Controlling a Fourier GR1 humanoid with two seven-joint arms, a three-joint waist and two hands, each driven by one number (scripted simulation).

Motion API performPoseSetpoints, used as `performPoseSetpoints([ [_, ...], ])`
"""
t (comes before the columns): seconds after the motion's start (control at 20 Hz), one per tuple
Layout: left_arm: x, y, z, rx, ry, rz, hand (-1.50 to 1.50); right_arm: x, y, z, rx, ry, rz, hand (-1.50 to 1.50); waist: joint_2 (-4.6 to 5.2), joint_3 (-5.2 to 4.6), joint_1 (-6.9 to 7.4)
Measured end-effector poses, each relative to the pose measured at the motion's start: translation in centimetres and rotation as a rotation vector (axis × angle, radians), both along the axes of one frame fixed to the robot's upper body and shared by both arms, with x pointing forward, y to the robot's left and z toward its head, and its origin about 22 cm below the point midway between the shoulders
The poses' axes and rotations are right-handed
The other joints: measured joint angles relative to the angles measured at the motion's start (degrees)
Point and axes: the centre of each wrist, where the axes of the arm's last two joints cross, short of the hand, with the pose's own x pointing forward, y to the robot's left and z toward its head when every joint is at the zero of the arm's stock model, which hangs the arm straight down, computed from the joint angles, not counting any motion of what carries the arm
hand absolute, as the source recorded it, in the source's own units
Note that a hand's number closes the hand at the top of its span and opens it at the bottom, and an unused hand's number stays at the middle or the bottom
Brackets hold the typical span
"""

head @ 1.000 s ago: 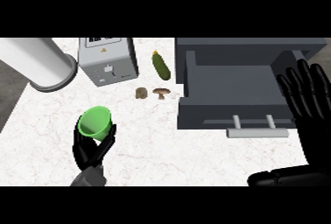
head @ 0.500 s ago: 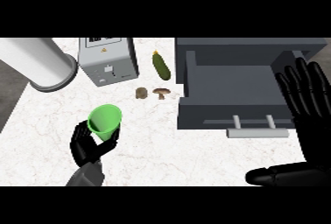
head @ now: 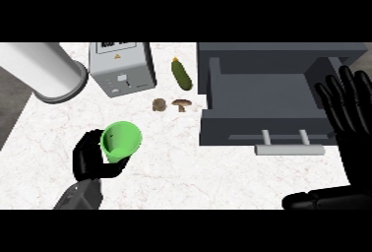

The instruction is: Pick up the cup, place it into the drawer and close the drawer

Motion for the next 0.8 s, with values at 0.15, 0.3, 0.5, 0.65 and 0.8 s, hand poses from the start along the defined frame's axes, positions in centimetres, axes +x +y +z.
performPoseSetpoints([
  [0.15,1.0,0.6,1.6,-0.003,-0.055,-0.091,1.50,-0.3,-0.1,0.3,-0.005,0.004,0.000,-1.50,-0.06,0.02,0.16],
  [0.3,1.8,0.2,3.3,0.004,-0.102,-0.182,1.50,0.1,-0.3,0.0,-0.006,0.007,-0.008,-1.50,-0.11,0.05,0.47],
  [0.5,2.6,-1.1,6.2,0.023,-0.150,-0.283,1.50,0.4,-0.3,-0.1,0.000,0.015,-0.014,-1.50,-0.15,0.07,0.64],
  [0.65,3.6,-2.3,9.4,0.022,-0.176,-0.336,1.50,0.4,-0.1,-0.2,-0.004,0.018,-0.013,-1.50,-0.17,0.07,0.67],
  [0.8,4.7,-3.9,12.5,0.021,-0.195,-0.372,1.50,0.5,0.0,0.0,-0.002,0.012,-0.014,-1.50,-0.12,0.07,0.50],
])
